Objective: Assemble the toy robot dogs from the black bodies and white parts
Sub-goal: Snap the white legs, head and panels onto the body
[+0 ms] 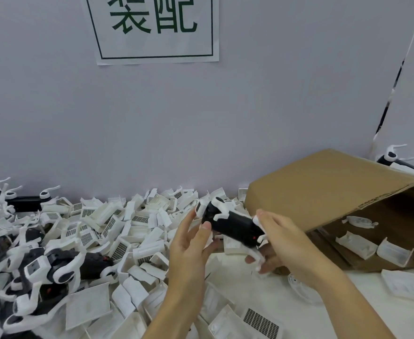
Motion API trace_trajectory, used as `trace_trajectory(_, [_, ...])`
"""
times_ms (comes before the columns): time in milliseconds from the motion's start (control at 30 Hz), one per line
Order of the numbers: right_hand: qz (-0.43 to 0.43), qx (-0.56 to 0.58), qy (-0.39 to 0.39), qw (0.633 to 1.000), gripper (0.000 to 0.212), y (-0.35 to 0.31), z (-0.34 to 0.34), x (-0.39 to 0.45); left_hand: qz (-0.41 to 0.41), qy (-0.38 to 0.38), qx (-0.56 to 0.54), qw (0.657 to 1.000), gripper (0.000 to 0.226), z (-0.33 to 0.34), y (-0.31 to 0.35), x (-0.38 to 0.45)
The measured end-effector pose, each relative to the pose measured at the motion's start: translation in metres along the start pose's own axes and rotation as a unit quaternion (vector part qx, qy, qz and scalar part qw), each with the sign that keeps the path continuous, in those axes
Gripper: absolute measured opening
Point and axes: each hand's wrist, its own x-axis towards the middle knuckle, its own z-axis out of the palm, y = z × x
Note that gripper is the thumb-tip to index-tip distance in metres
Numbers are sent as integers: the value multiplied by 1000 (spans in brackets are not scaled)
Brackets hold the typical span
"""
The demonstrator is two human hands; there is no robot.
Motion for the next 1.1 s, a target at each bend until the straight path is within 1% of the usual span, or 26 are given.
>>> trace_trajectory(67, [40,25,-81,996,38,-2,3,-3,-11,18,-9,1000,35,0,-1,0])
trace_trajectory(133, [54,6,-126,991,29,-5,6,-5,-6,20,16,1000,28,0,-1,0])
trace_trajectory(167, [59,-15,-127,990,25,-6,7,-6,0,22,34,999,22,1,0,0])
trace_trajectory(233, [66,-57,-124,988,23,-7,6,-6,9,25,65,998,23,0,-1,0])
trace_trajectory(267, [71,-64,-122,988,21,-8,6,-6,16,17,63,998,13,-2,-4,1])
trace_trajectory(300, [75,-54,-118,989,22,-8,4,-7,14,9,58,998,11,1,-1,-2])
trace_trajectory(333, [78,-33,-111,990,24,-8,3,-7,21,-1,57,998,36,2,-2,-2])
trace_trajectory(367, [77,-4,-102,992,27,-8,1,-7,20,-16,48,999,55,2,-3,-3])
trace_trajectory(400, [71,27,-91,993,29,-8,0,-6,29,-22,48,998,65,2,-5,-2])
trace_trajectory(467, [54,112,-48,991,33,-10,-2,-2,41,-36,58,997,69,5,-4,-4])
trace_trajectory(533, [38,226,21,973,33,-15,-8,3,47,-34,75,996,61,4,-6,-5])
trace_trajectory(633, [-12,353,99,930,29,-31,-33,10,49,-45,90,994,45,4,-8,-6])
trace_trajectory(733, [-61,417,173,890,23,-58,-67,20,50,-42,100,993,31,2,-14,-4])
trace_trajectory(800, [-88,439,223,866,25,-78,-91,28,47,-35,112,992,26,1,-14,-3])
trace_trajectory(867, [-113,480,240,836,35,-93,-117,35,47,-34,120,991,24,1,-13,-3])
trace_trajectory(900, [-124,501,232,825,39,-96,-128,37,44,-37,122,991,25,2,-11,-5])
trace_trajectory(933, [-126,512,221,820,39,-97,-138,38,40,-40,126,990,30,2,-11,-5])
trace_trajectory(967, [-119,513,209,824,41,-97,-143,37,34,-40,130,990,32,1,-11,-5])
trace_trajectory(1000, [-104,503,202,834,48,-95,-145,35,32,-41,136,989,29,1,-12,-4])
trace_trajectory(1033, [-91,482,198,849,55,-91,-143,33,34,-42,153,987,19,1,-13,-3])
trace_trajectory(1067, [-82,452,194,867,57,-88,-136,29,29,-51,174,983,12,1,-13,-3])
trace_trajectory(1100, [-74,414,186,888,53,-84,-124,23,24,-61,207,976,20,0,-13,-3])
